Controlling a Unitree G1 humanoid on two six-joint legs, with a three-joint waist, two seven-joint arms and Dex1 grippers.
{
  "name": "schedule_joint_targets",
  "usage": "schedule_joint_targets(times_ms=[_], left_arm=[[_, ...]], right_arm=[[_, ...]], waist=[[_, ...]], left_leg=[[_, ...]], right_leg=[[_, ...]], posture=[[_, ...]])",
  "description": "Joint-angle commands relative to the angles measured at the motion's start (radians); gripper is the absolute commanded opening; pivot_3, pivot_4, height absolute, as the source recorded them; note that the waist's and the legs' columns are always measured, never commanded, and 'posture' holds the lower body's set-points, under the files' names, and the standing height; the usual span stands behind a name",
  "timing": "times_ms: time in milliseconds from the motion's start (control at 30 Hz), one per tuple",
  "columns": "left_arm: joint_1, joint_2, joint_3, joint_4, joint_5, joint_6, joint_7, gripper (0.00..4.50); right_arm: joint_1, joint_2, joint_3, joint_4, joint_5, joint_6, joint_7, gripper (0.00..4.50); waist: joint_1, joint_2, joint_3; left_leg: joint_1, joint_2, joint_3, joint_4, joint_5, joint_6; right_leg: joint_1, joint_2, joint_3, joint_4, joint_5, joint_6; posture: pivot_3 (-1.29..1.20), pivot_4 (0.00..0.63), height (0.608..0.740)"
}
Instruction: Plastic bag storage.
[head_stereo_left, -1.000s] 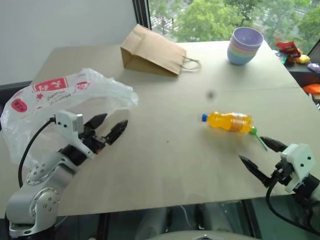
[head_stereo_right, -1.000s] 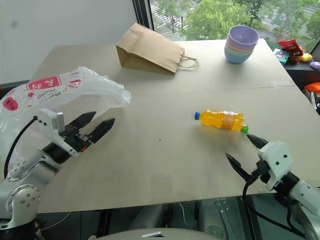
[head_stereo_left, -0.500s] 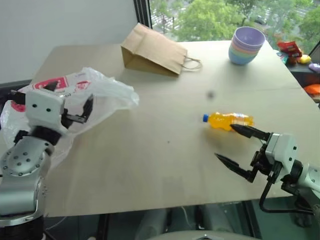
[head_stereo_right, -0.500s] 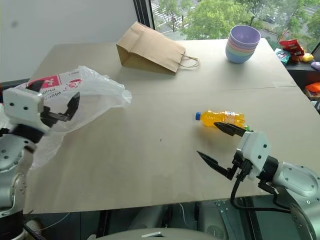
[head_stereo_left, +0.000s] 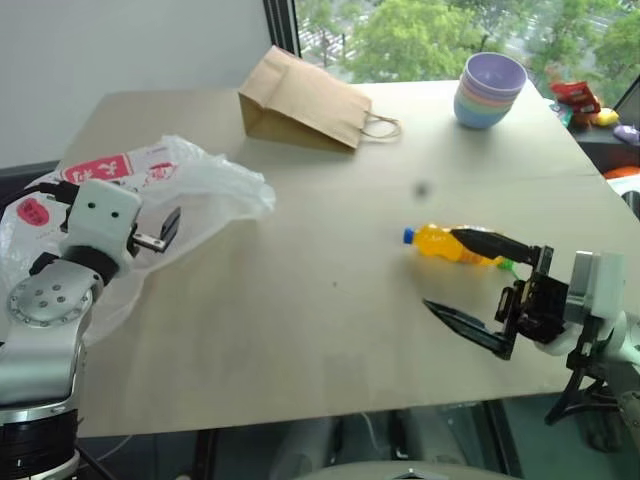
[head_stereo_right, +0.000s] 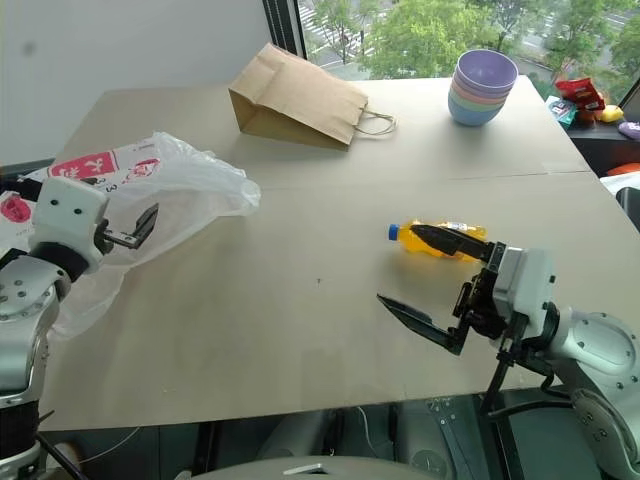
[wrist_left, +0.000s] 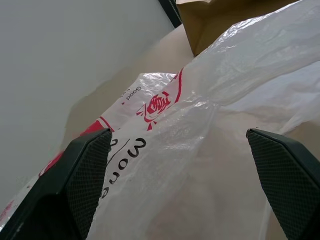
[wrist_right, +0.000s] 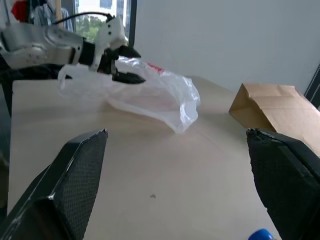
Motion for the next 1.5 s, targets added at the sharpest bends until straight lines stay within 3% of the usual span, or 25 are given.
schedule_joint_targets(times_ms=[33, 400, 633, 733, 867, 1100, 1333, 1500], left_arm=[[-0.011, 0.024, 0.001, 0.003, 0.052, -0.003, 0.006, 4.47], [-0.135, 0.042, -0.108, 0.149, 0.230, -0.023, 0.066, 4.47], [-0.236, 0.026, -0.140, 0.219, 0.229, -0.044, 0.050, 1.23], [-0.277, 0.008, -0.131, 0.213, 0.188, -0.038, 0.030, 0.05], [-0.370, -0.056, -0.121, 0.069, 0.038, 0.148, -0.033, 0.05], [-0.489, -0.103, -0.154, -0.003, -0.024, 0.306, -0.024, 0.05], [-0.563, -0.188, -0.154, -0.026, -0.075, 0.411, 0.017, 0.05], [-0.600, -0.237, -0.181, -0.047, -0.088, 0.492, 0.055, 0.05]], right_arm=[[-0.017, -0.012, -0.018, -0.039, 0.045, 0.003, -0.007, 4.50], [-0.029, -0.007, 0.001, -0.035, 0.025, 0.015, -0.050, 4.50], [-0.039, -0.011, 0.015, -0.015, -0.021, 0.024, -0.089, 4.50], [-0.043, -0.028, 0.023, 0.017, -0.091, 0.028, -0.102, 4.50], [-0.046, -0.119, 0.083, 0.125, -0.294, 0.027, -0.086, 4.50], [-0.161, -0.211, 0.175, 0.285, -0.573, 0.115, -0.165, 4.50], [-0.468, -0.253, 0.361, 0.617, -0.704, 0.105, 0.002, 4.50], [-0.601, -0.229, 0.454, 0.839, -0.747, 0.081, 0.128, 4.50]], waist=[[0.000, 0.000, 0.000], [0.002, -0.001, 0.000], [0.001, -0.001, -0.001], [0.001, -0.001, -0.001], [0.003, -0.003, -0.001], [-0.004, -0.003, -0.001], [-0.013, -0.004, -0.001], [-0.014, -0.004, -0.001]], left_leg=[[0.000, 0.000, 0.000, 0.000, 0.000, 0.000], [0.000, 0.000, 0.000, 0.000, 0.000, 0.000], [-0.002, 0.000, 0.000, 0.001, 0.000, 0.000], [-0.002, 0.000, 0.000, 0.001, 0.000, 0.000], [-0.004, -0.001, 0.000, 0.005, 0.000, 0.000], [-0.008, -0.001, 0.001, 0.012, 0.000, 0.000], [-0.005, -0.001, 0.002, 0.016, 0.001, -0.001], [-0.008, -0.001, 0.001, 0.016, 0.001, -0.001]], right_leg=[[0.000, 0.000, 0.000, 0.000, 0.000, 0.000], [0.000, 0.000, 0.000, 0.001, 0.000, 0.000], [-0.002, 0.000, 0.000, 0.001, 0.000, 0.000], [-0.002, 0.000, 0.000, 0.001, 0.000, 0.000], [-0.002, 0.000, -0.002, 0.002, 0.000, 0.000], [-0.006, 0.000, 0.000, 0.010, 0.000, 0.000], [-0.005, 0.000, 0.001, 0.016, 0.000, 0.000], [-0.007, 0.000, 0.000, 0.014, 0.000, 0.000]], posture=[[0.00, 0.150, 0.740], [0.00, 0.150, 0.740], [0.00, 0.150, 0.740], [0.00, 0.150, 0.740], [0.00, 0.150, 0.740], [0.00, 0.150, 0.740], [0.00, 0.150, 0.740], [0.00, 0.150, 0.740]])
